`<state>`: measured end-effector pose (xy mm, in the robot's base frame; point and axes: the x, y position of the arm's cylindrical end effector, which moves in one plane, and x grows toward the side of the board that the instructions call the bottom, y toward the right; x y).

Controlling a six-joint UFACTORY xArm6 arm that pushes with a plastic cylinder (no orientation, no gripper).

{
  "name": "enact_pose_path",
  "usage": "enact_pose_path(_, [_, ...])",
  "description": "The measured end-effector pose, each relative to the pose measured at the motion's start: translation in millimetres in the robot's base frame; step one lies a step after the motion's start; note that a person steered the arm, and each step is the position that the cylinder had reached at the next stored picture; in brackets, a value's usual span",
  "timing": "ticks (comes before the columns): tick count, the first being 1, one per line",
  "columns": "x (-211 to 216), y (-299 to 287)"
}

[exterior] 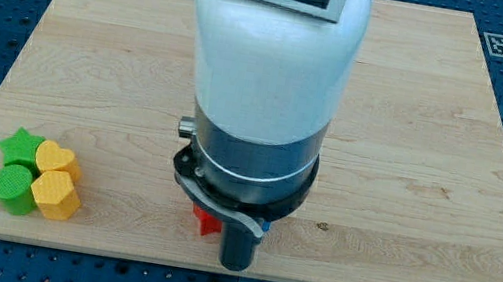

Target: Separate the blue blocks and red blocks

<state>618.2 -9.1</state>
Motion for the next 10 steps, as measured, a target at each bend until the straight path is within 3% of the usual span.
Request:
enact_pose_path(5, [-38, -4])
enact_pose_path(6, [-71, -10])
enact_pose_path(9, [-128, 64])
enact_pose_path(10, [-134, 49])
